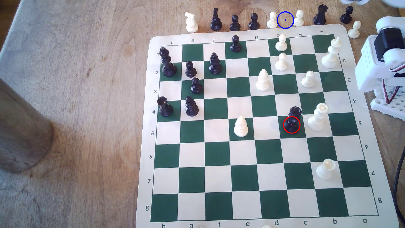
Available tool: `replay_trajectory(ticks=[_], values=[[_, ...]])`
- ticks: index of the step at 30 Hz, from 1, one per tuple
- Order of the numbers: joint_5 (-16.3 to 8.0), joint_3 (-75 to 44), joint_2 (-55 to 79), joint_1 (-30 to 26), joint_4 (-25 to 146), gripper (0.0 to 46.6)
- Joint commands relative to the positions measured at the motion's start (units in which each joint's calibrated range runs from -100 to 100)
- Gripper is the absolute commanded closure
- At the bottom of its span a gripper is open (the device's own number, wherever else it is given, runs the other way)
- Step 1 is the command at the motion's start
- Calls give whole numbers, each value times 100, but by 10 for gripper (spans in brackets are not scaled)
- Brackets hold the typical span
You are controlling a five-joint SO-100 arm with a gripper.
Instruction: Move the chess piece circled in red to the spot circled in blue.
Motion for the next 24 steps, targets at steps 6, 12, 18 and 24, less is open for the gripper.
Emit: replay_trajectory(ticks=[6,12,18,24], values=[[176,-1887,354,-708,3880,464],[-49,-2966,1508,-1827,5772,459],[-816,-2413,1967,-2601,6230,393],[-923,-1552,2026,-2703,5665,312]])
